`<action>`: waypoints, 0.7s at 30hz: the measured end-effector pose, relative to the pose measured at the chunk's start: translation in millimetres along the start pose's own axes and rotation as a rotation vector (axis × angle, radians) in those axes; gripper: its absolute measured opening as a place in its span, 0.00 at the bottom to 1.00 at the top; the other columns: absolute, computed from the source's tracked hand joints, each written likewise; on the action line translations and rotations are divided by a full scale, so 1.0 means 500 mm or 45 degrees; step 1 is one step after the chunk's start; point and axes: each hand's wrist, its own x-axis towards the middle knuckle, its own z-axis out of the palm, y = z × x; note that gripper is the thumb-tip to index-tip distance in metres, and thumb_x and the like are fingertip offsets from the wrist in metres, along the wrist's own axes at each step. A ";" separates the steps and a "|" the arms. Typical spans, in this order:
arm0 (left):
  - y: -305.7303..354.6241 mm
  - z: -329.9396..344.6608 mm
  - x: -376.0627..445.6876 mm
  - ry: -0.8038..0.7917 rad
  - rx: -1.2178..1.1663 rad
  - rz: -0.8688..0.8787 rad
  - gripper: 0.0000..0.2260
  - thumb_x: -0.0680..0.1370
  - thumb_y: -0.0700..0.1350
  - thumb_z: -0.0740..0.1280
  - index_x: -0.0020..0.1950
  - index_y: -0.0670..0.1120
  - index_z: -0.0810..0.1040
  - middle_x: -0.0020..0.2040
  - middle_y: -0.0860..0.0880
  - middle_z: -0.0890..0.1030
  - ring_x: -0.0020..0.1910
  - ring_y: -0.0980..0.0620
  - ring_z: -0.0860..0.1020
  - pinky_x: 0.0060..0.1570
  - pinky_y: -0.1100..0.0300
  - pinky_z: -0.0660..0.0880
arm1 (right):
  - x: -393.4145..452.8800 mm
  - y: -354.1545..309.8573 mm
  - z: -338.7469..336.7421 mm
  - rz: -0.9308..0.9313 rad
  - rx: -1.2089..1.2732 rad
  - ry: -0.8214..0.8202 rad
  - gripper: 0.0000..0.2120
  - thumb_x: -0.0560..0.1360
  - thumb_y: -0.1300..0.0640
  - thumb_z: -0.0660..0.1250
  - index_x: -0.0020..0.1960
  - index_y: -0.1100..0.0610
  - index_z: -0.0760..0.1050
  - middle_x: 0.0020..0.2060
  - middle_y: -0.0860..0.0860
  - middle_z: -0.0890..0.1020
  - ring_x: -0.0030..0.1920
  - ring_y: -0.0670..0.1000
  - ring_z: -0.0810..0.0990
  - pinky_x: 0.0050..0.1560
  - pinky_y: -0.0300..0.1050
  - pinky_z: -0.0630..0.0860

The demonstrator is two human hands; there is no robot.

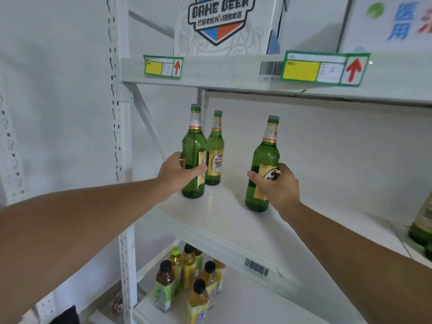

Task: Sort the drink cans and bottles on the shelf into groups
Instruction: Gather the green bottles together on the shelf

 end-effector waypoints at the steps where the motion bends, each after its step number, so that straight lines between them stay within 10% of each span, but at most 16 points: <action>1: 0.010 0.003 -0.019 0.005 0.003 -0.001 0.30 0.73 0.60 0.81 0.70 0.50 0.78 0.59 0.54 0.83 0.59 0.51 0.82 0.45 0.62 0.75 | -0.011 0.001 -0.018 -0.006 0.001 -0.009 0.32 0.64 0.32 0.81 0.61 0.46 0.76 0.51 0.46 0.84 0.52 0.50 0.84 0.53 0.55 0.86; 15: 0.154 0.142 -0.289 -0.168 -0.108 0.031 0.16 0.74 0.56 0.81 0.56 0.57 0.79 0.54 0.58 0.82 0.60 0.50 0.80 0.59 0.53 0.76 | -0.198 0.059 -0.343 -0.001 -0.018 0.021 0.34 0.66 0.35 0.82 0.65 0.48 0.75 0.51 0.44 0.84 0.52 0.49 0.84 0.55 0.55 0.85; 21: 0.205 0.223 -0.348 -0.313 -0.153 0.109 0.26 0.73 0.58 0.82 0.67 0.52 0.80 0.58 0.54 0.83 0.62 0.48 0.81 0.61 0.52 0.76 | -0.262 0.074 -0.475 0.066 -0.076 0.171 0.35 0.68 0.36 0.82 0.67 0.49 0.73 0.53 0.46 0.84 0.54 0.51 0.84 0.55 0.56 0.86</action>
